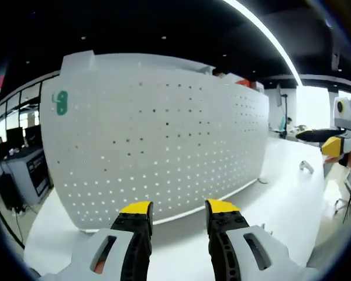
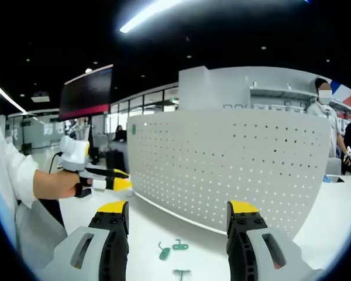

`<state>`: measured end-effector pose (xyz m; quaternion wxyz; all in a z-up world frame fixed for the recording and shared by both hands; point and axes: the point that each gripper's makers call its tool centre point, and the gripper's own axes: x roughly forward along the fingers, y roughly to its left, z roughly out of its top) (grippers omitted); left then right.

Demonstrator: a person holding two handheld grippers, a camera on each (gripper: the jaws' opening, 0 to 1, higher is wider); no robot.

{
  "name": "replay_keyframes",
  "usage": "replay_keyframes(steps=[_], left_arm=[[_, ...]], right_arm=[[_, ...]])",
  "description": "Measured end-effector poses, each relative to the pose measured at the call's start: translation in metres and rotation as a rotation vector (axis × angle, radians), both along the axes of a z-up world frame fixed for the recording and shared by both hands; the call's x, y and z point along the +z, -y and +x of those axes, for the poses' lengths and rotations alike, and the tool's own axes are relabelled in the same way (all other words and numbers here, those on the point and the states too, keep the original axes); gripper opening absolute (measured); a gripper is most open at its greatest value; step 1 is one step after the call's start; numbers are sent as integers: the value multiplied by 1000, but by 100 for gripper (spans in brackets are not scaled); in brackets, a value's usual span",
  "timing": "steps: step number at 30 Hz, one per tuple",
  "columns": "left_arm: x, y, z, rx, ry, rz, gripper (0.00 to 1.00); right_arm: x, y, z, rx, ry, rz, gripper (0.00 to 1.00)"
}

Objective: Insert the hook assembly into the mounting plate slot until the hook locks in place.

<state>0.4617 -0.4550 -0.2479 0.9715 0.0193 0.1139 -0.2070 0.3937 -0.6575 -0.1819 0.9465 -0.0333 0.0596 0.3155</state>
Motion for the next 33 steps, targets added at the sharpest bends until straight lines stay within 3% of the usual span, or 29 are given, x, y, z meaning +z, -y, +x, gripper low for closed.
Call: replay_keyframes(steps=[18, 23, 33], left_arm=[[-61, 75, -22, -152, -229, -36, 33], [-85, 91, -23, -156, -335, -81, 30], [-116, 107, -21, -144, -442, -118, 26]], right_arm=[[-13, 18, -4, 2, -39, -19, 69], [-15, 20, -4, -3, -43, -17, 69], [-20, 30, -1, -19, -53, -16, 69]])
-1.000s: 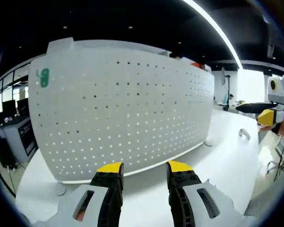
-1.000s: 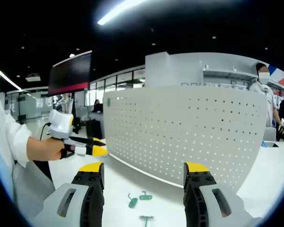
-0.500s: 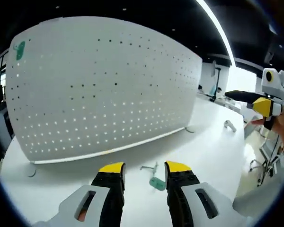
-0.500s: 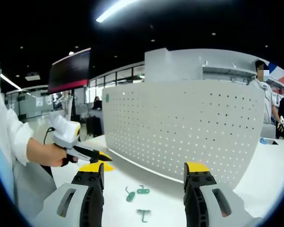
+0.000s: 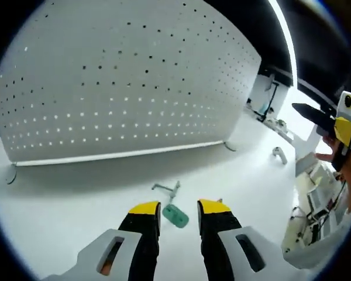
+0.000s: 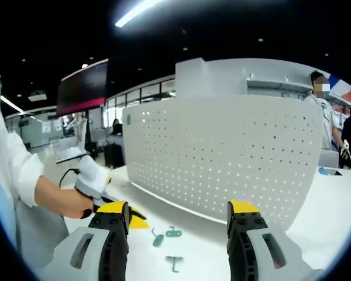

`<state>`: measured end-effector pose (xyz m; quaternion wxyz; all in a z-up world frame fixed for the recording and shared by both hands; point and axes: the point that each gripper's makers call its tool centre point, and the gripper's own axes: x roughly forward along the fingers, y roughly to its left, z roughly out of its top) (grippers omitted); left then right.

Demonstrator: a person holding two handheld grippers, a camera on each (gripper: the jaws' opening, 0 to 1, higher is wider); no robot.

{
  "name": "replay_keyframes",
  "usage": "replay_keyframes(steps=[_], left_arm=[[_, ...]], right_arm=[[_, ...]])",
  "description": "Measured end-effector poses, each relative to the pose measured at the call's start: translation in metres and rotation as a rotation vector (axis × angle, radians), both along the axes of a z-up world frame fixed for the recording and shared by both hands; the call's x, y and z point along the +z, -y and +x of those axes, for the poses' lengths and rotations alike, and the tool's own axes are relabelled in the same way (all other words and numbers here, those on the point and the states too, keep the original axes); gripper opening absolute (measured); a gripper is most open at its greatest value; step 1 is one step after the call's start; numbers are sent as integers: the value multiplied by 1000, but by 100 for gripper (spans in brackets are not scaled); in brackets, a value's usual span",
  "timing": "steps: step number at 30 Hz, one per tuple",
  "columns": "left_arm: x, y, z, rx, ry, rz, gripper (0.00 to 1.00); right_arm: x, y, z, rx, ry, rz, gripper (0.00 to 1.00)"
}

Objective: Insert the hook assembly into the mounting plate slot until the hook locks in place.

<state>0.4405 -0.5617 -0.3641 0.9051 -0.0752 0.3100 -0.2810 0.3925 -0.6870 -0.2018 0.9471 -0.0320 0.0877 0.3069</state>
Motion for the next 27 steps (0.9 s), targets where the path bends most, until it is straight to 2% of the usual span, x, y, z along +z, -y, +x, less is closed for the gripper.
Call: replay_keyframes(steps=[4, 15, 22, 27], left_arm=[[-14, 1, -1, 10, -49, 19, 24], [-30, 6, 9, 31, -120, 0, 22], [-35, 14, 9, 27, -133, 6, 19], [-36, 16, 11, 28, -131, 18, 14]], right_arm=[[-1, 4, 1, -5, -4, 2, 69], [-7, 7, 6, -9, -18, 3, 69], [-8, 11, 5, -15, -24, 2, 69], [-10, 15, 5, -25, -29, 2, 68]])
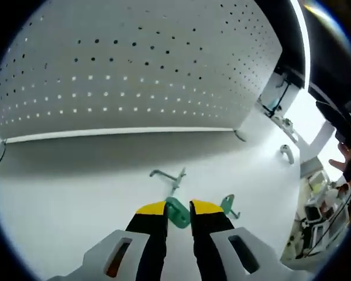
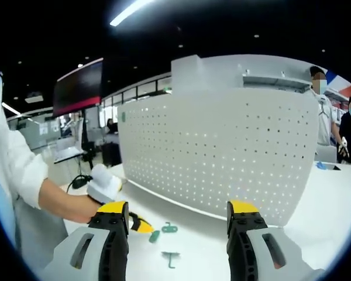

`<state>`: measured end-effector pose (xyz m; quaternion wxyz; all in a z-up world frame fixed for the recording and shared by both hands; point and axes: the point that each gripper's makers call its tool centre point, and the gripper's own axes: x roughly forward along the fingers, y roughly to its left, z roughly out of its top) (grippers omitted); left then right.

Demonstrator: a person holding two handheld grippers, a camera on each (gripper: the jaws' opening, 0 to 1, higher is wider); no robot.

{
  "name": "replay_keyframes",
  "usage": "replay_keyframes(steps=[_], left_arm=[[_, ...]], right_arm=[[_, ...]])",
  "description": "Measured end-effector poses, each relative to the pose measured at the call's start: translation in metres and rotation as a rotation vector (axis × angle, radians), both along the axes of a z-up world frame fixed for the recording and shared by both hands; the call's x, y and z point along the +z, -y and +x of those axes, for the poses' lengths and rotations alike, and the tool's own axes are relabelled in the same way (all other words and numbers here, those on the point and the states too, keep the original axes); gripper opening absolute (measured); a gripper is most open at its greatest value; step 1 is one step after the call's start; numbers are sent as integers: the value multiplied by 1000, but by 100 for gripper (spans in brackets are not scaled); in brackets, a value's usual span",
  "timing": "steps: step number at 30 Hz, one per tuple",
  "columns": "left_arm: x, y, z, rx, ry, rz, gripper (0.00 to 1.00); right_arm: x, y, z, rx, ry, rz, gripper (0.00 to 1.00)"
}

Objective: Insert the hook assembly into the mounting plate slot until the hook locks in place.

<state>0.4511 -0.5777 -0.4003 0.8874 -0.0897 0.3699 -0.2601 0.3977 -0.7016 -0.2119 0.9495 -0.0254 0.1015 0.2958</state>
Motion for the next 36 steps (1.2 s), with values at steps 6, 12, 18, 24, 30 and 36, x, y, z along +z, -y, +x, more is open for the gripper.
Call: replay_keyframes(steps=[6, 12, 18, 24, 30, 36], left_arm=[[-2, -2, 1, -17, 6, 28, 9], [-2, -5, 2, -32, 16, 44, 9], [2, -8, -1, -53, 33, 65, 4], [2, -12, -1, -52, 42, 71, 4], [2, -15, 1, -59, 55, 69, 3], [17, -20, 2, -53, 91, 49, 3]], right_arm=[[-3, 0, 0, -2, -8, -1, 68], [-1, -4, 1, 2, -6, -4, 68], [0, -8, 1, 8, -3, -9, 68], [2, -10, 0, 11, 1, -12, 68], [2, -11, -1, 14, 0, -16, 68], [4, -14, 0, 20, 4, -22, 68]])
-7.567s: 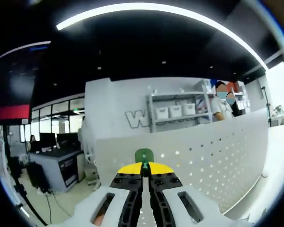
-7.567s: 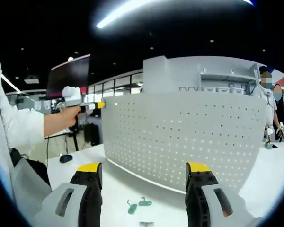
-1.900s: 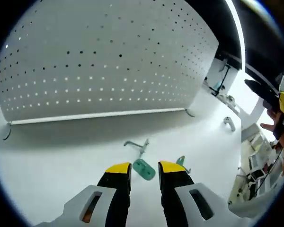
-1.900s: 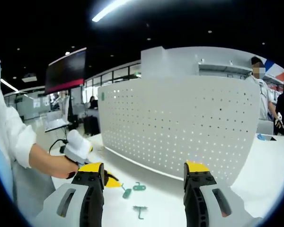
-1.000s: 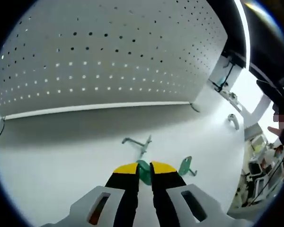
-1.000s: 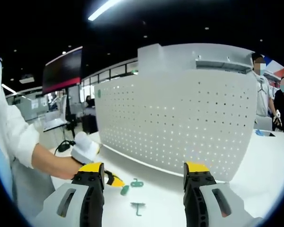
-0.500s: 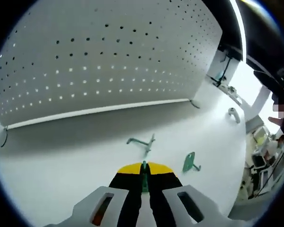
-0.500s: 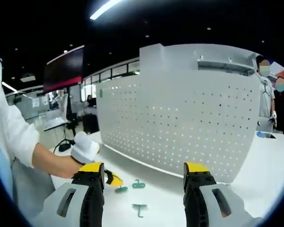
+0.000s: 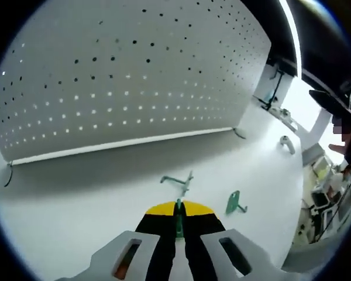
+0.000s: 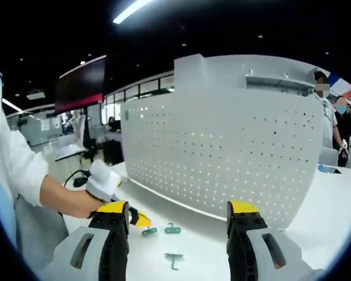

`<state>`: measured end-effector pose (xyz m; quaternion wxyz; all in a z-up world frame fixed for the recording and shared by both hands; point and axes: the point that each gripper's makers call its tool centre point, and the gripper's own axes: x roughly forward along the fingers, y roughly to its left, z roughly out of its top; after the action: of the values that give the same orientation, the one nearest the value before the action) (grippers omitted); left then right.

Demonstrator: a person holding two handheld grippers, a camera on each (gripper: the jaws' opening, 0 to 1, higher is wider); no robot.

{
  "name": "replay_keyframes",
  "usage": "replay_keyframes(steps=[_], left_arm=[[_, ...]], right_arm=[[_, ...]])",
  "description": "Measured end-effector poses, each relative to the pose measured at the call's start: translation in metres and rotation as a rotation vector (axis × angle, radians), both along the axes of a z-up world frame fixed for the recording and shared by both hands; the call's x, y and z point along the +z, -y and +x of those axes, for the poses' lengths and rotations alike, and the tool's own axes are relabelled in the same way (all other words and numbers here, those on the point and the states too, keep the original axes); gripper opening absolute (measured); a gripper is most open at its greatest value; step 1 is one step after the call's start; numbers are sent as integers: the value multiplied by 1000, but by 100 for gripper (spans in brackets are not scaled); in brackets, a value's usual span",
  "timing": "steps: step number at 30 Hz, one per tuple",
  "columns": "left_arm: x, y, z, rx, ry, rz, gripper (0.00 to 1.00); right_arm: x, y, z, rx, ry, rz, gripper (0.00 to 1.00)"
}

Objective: Insert the hook assembly into the mounting plate slot until the hook locks in place.

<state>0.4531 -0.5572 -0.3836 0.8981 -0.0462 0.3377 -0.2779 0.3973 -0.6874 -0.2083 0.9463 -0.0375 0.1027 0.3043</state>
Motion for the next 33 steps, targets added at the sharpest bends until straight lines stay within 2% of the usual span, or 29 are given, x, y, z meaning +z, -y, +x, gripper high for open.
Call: replay_keyframes(steps=[6, 10, 16, 21, 24, 26, 33], left_arm=[[27, -11, 3, 13, 67, -25, 3], [49, -23, 10, 23, 147, -31, 3], [84, -39, 9, 36, 246, -41, 3], [112, -48, 5, 35, 315, -56, 3], [128, -52, 1, 37, 340, -88, 3], [141, -55, -1, 24, 382, -86, 3], [174, -61, -15, -12, 439, -157, 2]], right_arm=[[2, -11, 2, 23, 4, -7, 68], [4, -20, 1, 46, 6, -12, 68], [8, -30, 0, 71, 16, -15, 68], [12, -37, -1, 90, 22, -22, 68], [14, -41, -2, 99, 27, -24, 68], [16, -45, -2, 109, 31, -28, 68], [22, -55, -5, 137, 43, -32, 68]])
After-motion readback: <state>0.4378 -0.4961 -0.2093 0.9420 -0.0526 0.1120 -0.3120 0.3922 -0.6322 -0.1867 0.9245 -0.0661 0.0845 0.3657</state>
